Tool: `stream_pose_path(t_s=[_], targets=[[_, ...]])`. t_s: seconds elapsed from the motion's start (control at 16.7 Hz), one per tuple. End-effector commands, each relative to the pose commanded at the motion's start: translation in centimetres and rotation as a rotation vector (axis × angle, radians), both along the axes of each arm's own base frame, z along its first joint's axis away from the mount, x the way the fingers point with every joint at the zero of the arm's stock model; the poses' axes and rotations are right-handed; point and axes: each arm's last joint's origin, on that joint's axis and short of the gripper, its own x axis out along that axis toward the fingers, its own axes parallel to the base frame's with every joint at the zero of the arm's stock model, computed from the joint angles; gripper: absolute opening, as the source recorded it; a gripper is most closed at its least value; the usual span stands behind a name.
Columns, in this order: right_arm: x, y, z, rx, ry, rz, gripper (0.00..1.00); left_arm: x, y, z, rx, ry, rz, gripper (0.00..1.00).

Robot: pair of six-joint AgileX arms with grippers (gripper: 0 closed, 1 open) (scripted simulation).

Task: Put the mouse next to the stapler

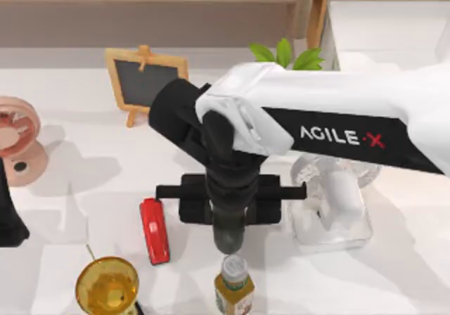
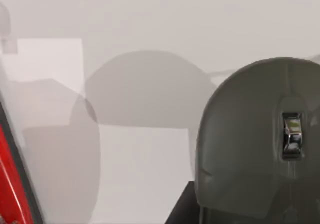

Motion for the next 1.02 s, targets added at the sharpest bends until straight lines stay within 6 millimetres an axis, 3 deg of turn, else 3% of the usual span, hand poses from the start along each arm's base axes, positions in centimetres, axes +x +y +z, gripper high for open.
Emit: stream_pose_path(t_s=[0.78,1.02], targets=[[0.0,0.0,0.0,0.0,0.0,0.0,0.98,0.0,0.0,0.0,0.0,0.0,0.0,1.0],[0.0,0.0,0.0,0.0,0.0,0.0,1.0,0.0,0.0,0.0,0.0,0.0,0.0,1.0]])
